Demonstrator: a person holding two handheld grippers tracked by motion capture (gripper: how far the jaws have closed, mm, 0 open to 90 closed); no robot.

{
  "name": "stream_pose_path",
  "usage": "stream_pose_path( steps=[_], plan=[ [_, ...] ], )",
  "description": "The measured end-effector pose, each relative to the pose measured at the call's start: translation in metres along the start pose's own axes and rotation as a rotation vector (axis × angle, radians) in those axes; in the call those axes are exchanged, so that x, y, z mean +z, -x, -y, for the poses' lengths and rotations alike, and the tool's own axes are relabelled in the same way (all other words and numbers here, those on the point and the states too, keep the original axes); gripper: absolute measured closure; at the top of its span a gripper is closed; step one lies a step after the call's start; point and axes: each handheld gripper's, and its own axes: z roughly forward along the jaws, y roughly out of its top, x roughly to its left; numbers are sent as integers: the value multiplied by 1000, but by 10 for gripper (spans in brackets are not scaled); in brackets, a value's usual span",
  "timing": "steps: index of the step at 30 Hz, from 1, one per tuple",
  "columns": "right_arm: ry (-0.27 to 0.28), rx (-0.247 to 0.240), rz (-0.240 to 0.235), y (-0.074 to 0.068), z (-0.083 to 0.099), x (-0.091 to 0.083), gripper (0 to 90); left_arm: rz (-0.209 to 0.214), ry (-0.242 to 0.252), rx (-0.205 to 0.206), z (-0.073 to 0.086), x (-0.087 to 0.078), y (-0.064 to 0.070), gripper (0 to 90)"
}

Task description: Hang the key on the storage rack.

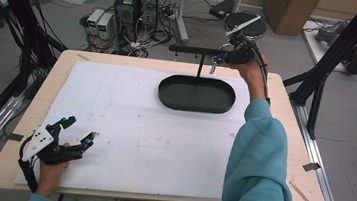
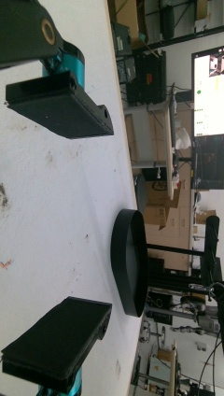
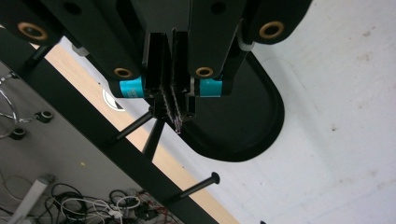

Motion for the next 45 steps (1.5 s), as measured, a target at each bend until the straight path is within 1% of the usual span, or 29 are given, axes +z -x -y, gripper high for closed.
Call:
stream_pose_path(
  steps=[3,4,6,9,12,15,17,18,20,21,23,24,25,26,27,28,30,31,34,35,36,37,41,42,44,45],
  plan=[
    [0,4,2,0,0,1,891,1,-3,5,0,0,0,133],
    [-1,-1,14,0,0,2,891,1,-2,3,0,0,0,133],
    [1,10,20,0,0,3,891,1,-3,5,0,0,0,133],
    [-5,8,26,1,0,4,891,1,-3,5,0,0,0,133],
    [-11,10,53,2,0,6,891,1,-4,4,0,0,0,133],
    [-15,13,62,2,0,7,891,0,-3,4,0,0,0,133],
    [-7,13,67,2,-1,7,891,0,-1,0,0,0,0,133],
    [-9,20,67,1,-1,7,890,1,-4,4,0,0,0,133],
    [-5,12,75,2,-1,8,890,1,-3,4,0,0,0,133],
    [-8,21,76,1,-1,9,890,1,-3,5,0,0,0,133],
    [-9,9,88,2,-1,9,890,1,-2,4,0,0,0,133],
    [-10,11,90,2,-2,10,890,1,-3,5,0,0,0,133],
    [-12,-3,107,2,-2,10,890,1,-3,5,0,0,0,133],
    [-12,3,109,1,-2,10,890,2,-2,4,0,0,0,133],
    [-7,-9,114,2,-3,10,890,1,-3,5,0,0,0,133],
    [-4,-8,122,2,-3,10,890,1,-4,5,0,0,0,133],
    [0,-5,123,2,-3,10,890,0,0,-1,0,0,0,133],
    [-3,-17,129,2,-3,11,890,0,1,0,0,0,0,133],
    [2,-22,134,3,-4,12,889,1,0,1,0,0,0,133],
    [1,-13,135,3,-4,12,888,1,0,0,0,0,0,133],
    [-6,-26,141,3,-4,13,888,1,0,0,0,0,0,133],
    [-9,-21,143,3,-4,14,887,0,0,1,0,0,0,133],
    [-12,-33,162,3,-4,16,876,0,0,-3,0,0,0,133],
    [-11,-31,167,3,-4,16,863,0,0,-5,0,0,0,133],
    [5,-24,186,2,-4,15,740,-1,-1,-5,0,0,-1,133],
    [8,-23,201,2,-4,14,707,-1,-1,-5,0,0,-1,133]
  ],
)
